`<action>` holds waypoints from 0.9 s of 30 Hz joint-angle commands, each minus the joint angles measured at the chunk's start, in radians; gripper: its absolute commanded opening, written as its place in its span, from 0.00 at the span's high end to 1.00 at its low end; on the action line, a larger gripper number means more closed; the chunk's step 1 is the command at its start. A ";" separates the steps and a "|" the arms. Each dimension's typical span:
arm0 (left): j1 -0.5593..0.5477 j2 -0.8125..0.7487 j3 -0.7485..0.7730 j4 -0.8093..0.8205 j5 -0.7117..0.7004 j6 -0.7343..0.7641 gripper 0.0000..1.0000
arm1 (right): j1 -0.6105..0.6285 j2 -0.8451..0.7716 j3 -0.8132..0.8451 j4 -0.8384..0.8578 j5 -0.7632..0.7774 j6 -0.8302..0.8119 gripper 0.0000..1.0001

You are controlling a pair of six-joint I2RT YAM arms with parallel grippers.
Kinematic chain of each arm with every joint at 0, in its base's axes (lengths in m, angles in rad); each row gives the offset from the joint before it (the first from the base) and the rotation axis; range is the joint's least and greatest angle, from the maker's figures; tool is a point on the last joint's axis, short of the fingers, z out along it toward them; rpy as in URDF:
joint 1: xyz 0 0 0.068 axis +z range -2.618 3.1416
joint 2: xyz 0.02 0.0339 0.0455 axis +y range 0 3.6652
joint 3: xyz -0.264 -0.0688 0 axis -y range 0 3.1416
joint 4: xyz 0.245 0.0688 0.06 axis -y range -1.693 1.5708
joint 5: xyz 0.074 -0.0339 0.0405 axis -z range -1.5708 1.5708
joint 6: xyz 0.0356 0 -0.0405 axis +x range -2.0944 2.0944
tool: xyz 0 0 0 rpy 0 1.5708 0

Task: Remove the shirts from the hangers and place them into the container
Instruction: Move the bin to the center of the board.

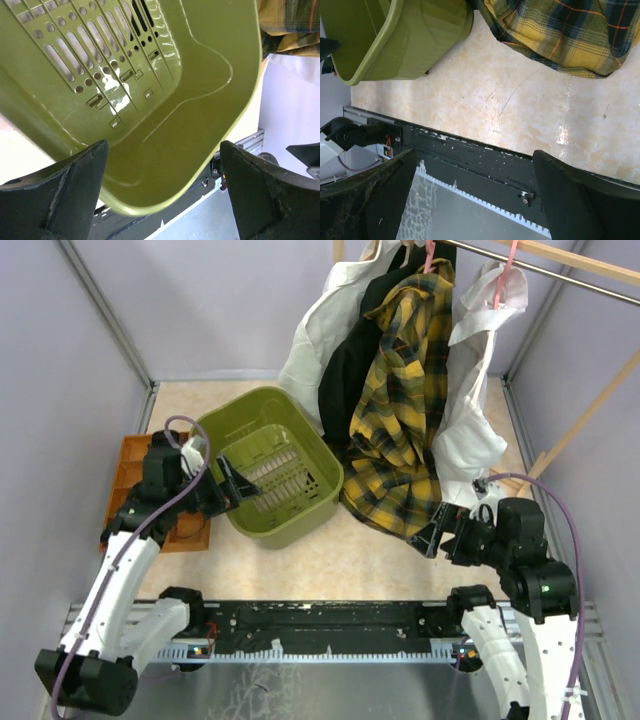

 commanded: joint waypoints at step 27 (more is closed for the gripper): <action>-0.234 -0.149 0.310 -0.359 -0.609 -0.090 0.01 | -0.004 0.082 0.169 0.086 -0.112 -0.066 0.01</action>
